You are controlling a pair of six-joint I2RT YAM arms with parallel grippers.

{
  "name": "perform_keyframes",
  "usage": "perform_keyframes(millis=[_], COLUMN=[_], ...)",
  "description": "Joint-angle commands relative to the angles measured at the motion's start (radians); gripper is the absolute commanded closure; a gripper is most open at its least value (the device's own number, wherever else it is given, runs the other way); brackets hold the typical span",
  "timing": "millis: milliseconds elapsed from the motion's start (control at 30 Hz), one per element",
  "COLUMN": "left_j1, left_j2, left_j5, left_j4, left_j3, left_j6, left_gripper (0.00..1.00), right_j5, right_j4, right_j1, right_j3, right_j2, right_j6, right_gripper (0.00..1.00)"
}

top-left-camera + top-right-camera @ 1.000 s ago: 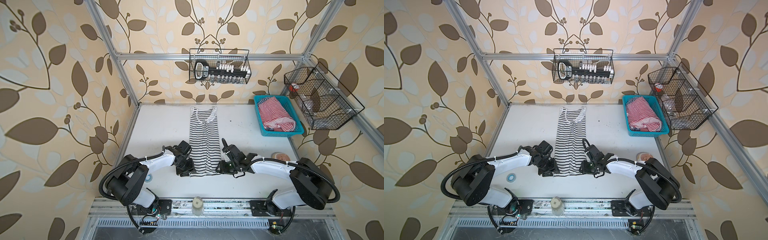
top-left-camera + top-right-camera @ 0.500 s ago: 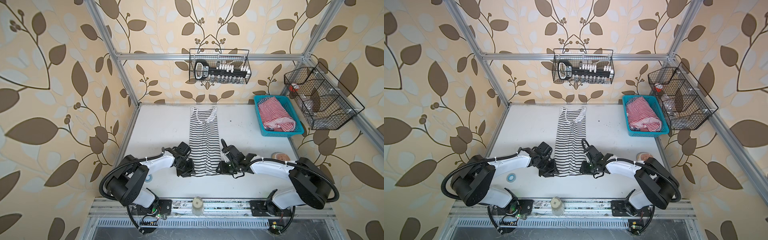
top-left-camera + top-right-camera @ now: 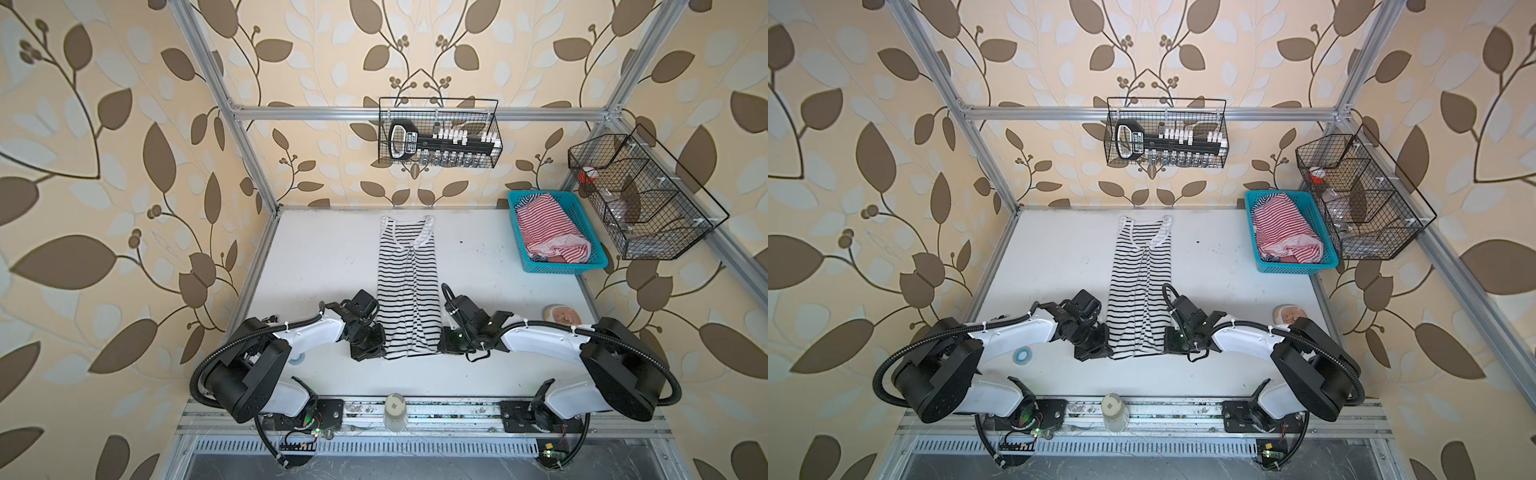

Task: Fold and stack the tank tops
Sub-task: 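Lower both grippers to the hem nearest the robot and grasp it, then lift the hem with both grippers and fold it toward the neckline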

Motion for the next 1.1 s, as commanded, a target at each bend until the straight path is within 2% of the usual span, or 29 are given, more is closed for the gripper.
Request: perform_keyframes(millis=[0, 200, 433, 767, 1067], left_j1=[-0.01, -0.011, -0.01, 0.02, 0.113], left_j2=[-0.056, -0.126, -0.086, 0.024, 0.139], left_j5=[-0.034, -0.071, -0.131, -0.184, -0.169], left_j4=[-0.089, -0.176, -0.268, -0.342, -0.35], left_j3=[-0.015, 0.061, 0.219, 0.413, 0.585], left_j6=[-0.001, 0.016, 0.081, 0.162, 0.204], left_gripper=[1.0, 1.0, 1.0, 1.0, 1.0], right_j5=[0.053, 0.056, 0.092, 0.021, -0.076], right_j4=[-0.128, -0.173, -0.27, -0.288, -0.303], right_j1=[0.024, 0.03, 0.012, -0.142, -0.266], right_j3=[-0.037, -0.013, 0.115, 0.254, 0.431], right_j2=[-0.029, -0.115, -0.131, -0.07, 0.063], right_j6=[0.03, 0.034, -0.032, -0.145, -0.247], right_gripper=[1.0, 1.0, 1.0, 1.0, 1.0])
